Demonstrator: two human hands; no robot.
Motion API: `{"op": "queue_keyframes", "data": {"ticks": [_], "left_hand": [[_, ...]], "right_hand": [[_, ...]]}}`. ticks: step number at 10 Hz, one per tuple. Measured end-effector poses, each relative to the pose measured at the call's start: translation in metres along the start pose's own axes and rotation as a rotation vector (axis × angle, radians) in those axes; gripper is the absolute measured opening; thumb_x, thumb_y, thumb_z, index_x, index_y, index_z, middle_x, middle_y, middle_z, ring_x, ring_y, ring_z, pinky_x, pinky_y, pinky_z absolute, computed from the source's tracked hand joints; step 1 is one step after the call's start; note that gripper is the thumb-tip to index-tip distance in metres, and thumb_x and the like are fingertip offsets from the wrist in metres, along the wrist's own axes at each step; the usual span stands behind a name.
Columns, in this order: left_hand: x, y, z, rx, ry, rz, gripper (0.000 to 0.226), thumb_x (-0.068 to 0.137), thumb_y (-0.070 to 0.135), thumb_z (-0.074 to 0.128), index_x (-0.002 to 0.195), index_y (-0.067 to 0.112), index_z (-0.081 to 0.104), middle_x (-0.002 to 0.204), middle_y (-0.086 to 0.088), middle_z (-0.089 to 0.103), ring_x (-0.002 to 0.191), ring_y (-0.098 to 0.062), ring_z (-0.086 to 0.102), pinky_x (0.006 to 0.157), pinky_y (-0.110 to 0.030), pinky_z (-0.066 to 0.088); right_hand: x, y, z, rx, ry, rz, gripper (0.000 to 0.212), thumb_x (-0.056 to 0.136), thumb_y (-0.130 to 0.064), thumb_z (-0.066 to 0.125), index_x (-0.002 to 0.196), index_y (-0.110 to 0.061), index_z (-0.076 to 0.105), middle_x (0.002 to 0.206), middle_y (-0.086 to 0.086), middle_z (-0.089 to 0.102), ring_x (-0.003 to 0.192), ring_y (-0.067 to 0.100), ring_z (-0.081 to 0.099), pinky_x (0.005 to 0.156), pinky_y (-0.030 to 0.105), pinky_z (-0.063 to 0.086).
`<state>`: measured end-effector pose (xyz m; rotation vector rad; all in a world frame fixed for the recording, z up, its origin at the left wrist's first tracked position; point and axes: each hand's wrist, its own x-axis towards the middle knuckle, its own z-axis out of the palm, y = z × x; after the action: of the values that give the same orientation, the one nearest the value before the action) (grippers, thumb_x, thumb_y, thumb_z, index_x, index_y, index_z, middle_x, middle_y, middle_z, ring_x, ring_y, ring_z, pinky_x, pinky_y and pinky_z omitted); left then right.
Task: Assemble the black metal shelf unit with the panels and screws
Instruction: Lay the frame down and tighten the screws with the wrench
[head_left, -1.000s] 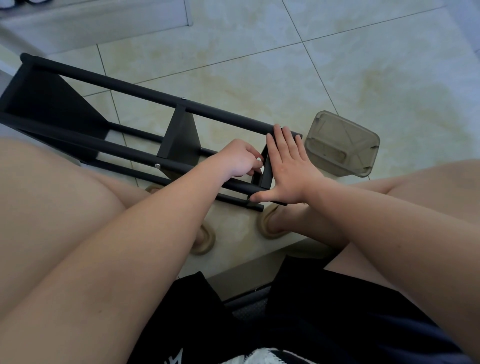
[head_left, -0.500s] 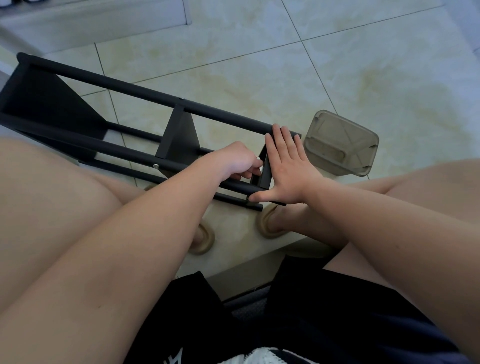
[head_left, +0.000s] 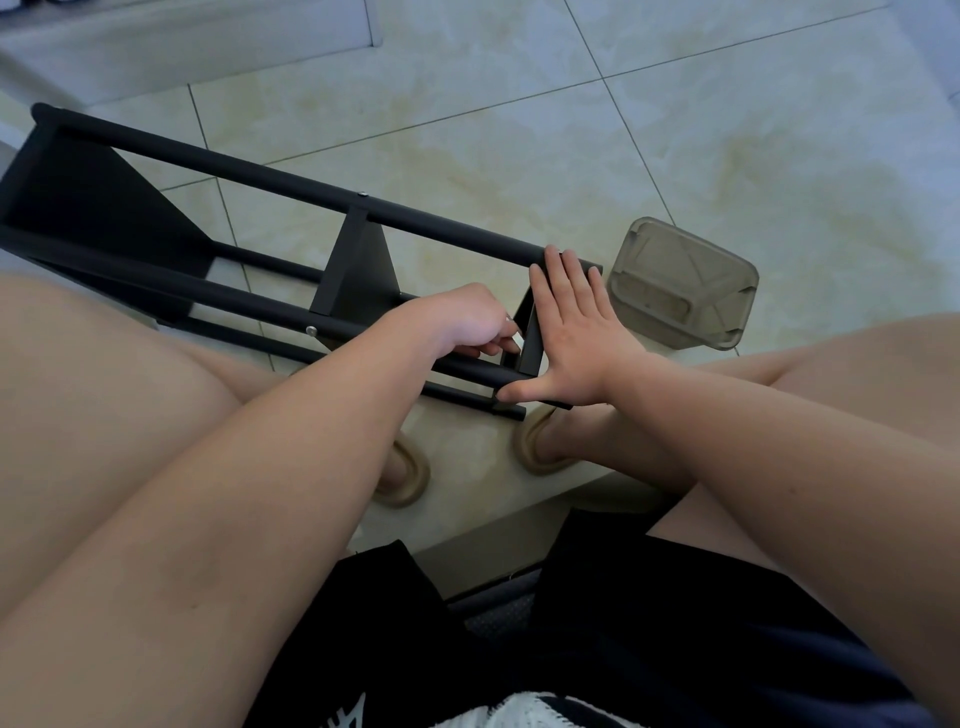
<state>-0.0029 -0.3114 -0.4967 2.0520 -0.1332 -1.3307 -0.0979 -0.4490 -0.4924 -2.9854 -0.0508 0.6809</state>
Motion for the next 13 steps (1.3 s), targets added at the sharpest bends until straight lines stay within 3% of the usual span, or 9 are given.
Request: {"op": "queue_keyframes", "data": {"ticks": [2, 3, 5, 6, 8, 10, 11, 12, 13], "left_hand": [[-0.002, -0.001, -0.003, 0.043, -0.053, 0.020, 0.020, 0.101, 0.013, 0.049, 0.087, 0.013, 0.064, 0.059, 0.016, 0.070, 0.071, -0.009, 0.059, 0.067, -0.022, 0.048], [-0.004, -0.001, -0.005, 0.083, -0.077, 0.032, 0.022, 0.101, 0.011, 0.048, 0.087, 0.012, 0.064, 0.059, 0.017, 0.069, 0.074, -0.011, 0.058, 0.071, -0.024, 0.047], [-0.004, -0.004, -0.007, 0.167, -0.097, 0.073, 0.020, 0.101, 0.011, 0.049, 0.088, 0.015, 0.065, 0.073, 0.012, 0.072, 0.071, -0.008, 0.060, 0.074, -0.023, 0.047], [-0.005, -0.005, -0.009, 0.222, -0.104, 0.091, 0.022, 0.101, 0.010, 0.051, 0.085, 0.016, 0.067, 0.075, 0.013, 0.072, 0.063, -0.001, 0.061, 0.066, -0.019, 0.044], [-0.009, -0.004, -0.010, 0.378, -0.112, 0.117, 0.019, 0.099, 0.015, 0.056, 0.093, 0.016, 0.074, 0.102, 0.002, 0.075, 0.099, -0.023, 0.064, 0.098, -0.037, 0.046], [-0.010, -0.003, -0.012, 0.457, -0.102, 0.097, 0.017, 0.097, 0.019, 0.059, 0.086, 0.028, 0.067, 0.083, 0.017, 0.060, 0.088, -0.016, 0.055, 0.081, -0.031, 0.039], [-0.011, -0.001, -0.010, 0.499, -0.120, 0.099, 0.012, 0.098, 0.018, 0.058, 0.097, 0.022, 0.069, 0.085, 0.015, 0.059, 0.093, -0.019, 0.054, 0.081, -0.030, 0.038], [-0.014, 0.001, -0.009, 0.546, -0.139, 0.085, 0.019, 0.098, 0.017, 0.055, 0.107, 0.010, 0.070, 0.095, 0.001, 0.063, 0.091, -0.022, 0.051, 0.080, -0.031, 0.038], [-0.019, 0.003, -0.007, 0.632, -0.119, 0.067, 0.018, 0.097, 0.018, 0.052, 0.100, 0.008, 0.066, 0.103, -0.009, 0.063, 0.089, -0.027, 0.052, 0.083, -0.037, 0.044]], "right_hand": [[0.001, 0.001, 0.002, 0.002, 0.006, -0.001, 0.151, 0.053, -0.104, 0.026, 0.158, -0.004, -0.016, 0.164, 0.017, -0.029, 0.150, 0.031, -0.030, 0.124, 0.052, -0.012], [0.002, 0.001, 0.002, 0.006, 0.008, -0.001, 0.151, 0.053, -0.104, 0.026, 0.158, -0.004, -0.016, 0.164, 0.017, -0.029, 0.150, 0.031, -0.030, 0.124, 0.052, -0.013], [0.002, 0.001, 0.001, 0.007, 0.005, 0.001, 0.151, 0.053, -0.104, 0.026, 0.158, -0.004, -0.017, 0.163, 0.017, -0.029, 0.150, 0.031, -0.030, 0.124, 0.052, -0.013], [0.001, 0.001, 0.001, 0.008, 0.006, 0.001, 0.150, 0.054, -0.103, 0.028, 0.158, -0.004, -0.017, 0.163, 0.017, -0.029, 0.150, 0.031, -0.030, 0.124, 0.052, -0.013], [0.001, 0.001, 0.001, 0.014, 0.008, -0.001, 0.149, 0.057, -0.102, 0.031, 0.158, -0.004, -0.017, 0.163, 0.017, -0.030, 0.150, 0.031, -0.030, 0.123, 0.051, -0.014], [0.001, 0.001, 0.002, 0.002, 0.008, 0.000, 0.149, 0.056, -0.102, 0.030, 0.158, -0.004, -0.016, 0.163, 0.017, -0.029, 0.151, 0.032, -0.029, 0.123, 0.051, -0.014], [0.002, 0.002, 0.003, 0.004, 0.011, -0.005, 0.149, 0.055, -0.103, 0.027, 0.158, -0.004, -0.016, 0.163, 0.017, -0.029, 0.151, 0.032, -0.029, 0.123, 0.050, -0.015], [0.002, 0.002, 0.003, 0.007, 0.015, -0.008, 0.149, 0.056, -0.102, 0.030, 0.158, -0.004, -0.016, 0.163, 0.017, -0.029, 0.151, 0.031, -0.029, 0.123, 0.050, -0.016], [0.002, 0.002, 0.000, 0.022, -0.005, -0.003, 0.150, 0.056, -0.101, 0.039, 0.158, -0.005, -0.017, 0.163, 0.016, -0.030, 0.150, 0.031, -0.030, 0.123, 0.050, -0.015]]}}
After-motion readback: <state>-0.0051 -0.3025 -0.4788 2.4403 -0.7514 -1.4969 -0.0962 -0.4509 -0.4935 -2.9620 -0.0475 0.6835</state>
